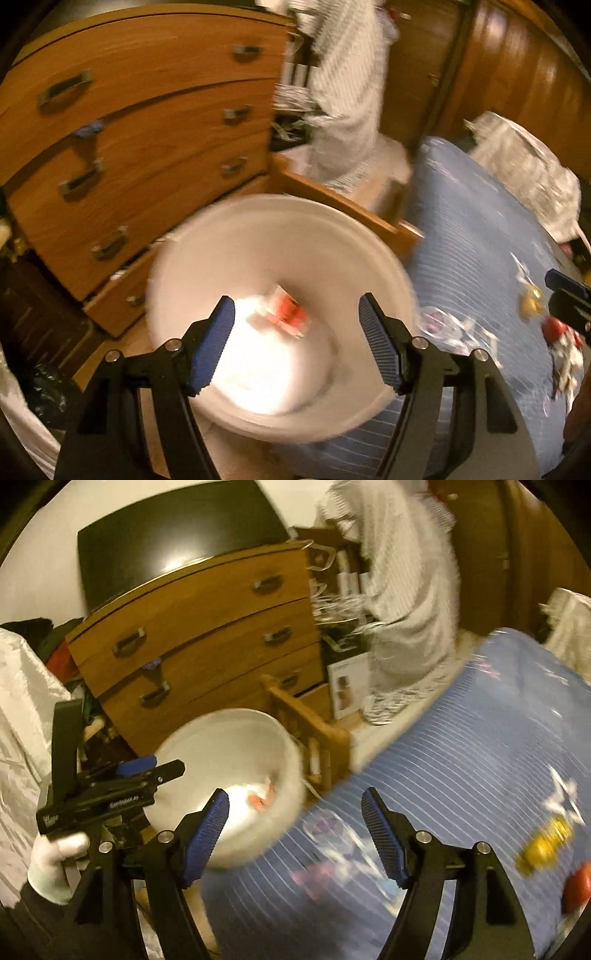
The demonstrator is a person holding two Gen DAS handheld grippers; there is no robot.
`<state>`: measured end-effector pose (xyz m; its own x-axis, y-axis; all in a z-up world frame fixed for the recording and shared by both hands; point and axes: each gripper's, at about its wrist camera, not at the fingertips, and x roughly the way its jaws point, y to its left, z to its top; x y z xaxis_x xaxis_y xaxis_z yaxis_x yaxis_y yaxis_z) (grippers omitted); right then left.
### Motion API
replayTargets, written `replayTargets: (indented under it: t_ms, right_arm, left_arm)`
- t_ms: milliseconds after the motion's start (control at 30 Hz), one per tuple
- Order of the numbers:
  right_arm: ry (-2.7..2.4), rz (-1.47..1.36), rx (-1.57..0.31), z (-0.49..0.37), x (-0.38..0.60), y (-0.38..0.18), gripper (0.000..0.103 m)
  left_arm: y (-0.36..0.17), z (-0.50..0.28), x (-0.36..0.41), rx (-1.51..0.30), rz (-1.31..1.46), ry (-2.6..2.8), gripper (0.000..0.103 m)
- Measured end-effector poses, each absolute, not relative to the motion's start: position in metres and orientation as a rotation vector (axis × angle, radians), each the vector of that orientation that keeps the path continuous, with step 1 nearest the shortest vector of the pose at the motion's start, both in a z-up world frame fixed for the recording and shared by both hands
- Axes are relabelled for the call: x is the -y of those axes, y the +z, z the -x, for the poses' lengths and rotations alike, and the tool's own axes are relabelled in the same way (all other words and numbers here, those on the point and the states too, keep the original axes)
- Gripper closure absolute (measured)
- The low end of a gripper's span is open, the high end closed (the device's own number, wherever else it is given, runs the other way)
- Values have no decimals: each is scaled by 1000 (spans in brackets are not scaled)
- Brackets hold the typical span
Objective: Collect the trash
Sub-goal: 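Swing both open tools back toward the trash on the bed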
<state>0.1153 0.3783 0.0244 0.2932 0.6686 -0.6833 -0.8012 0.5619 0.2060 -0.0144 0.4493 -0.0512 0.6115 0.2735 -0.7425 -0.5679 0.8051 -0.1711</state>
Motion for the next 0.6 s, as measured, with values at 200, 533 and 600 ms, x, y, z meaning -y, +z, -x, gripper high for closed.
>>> replayTargets:
  t_ms: [200, 533, 600]
  right_arm:
    - [812, 109, -785, -102, -229, -1, 28]
    - [500, -37, -832, -72, 14, -57, 29]
    - [441, -61, -826, -66, 52, -65, 30]
  left_arm:
    - [-69, -34, -346, -834, 341, 294, 36]
    - [-104, -99, -139, -949, 179, -87, 37]
    - [-110, -108, -104, -965, 158, -152, 37]
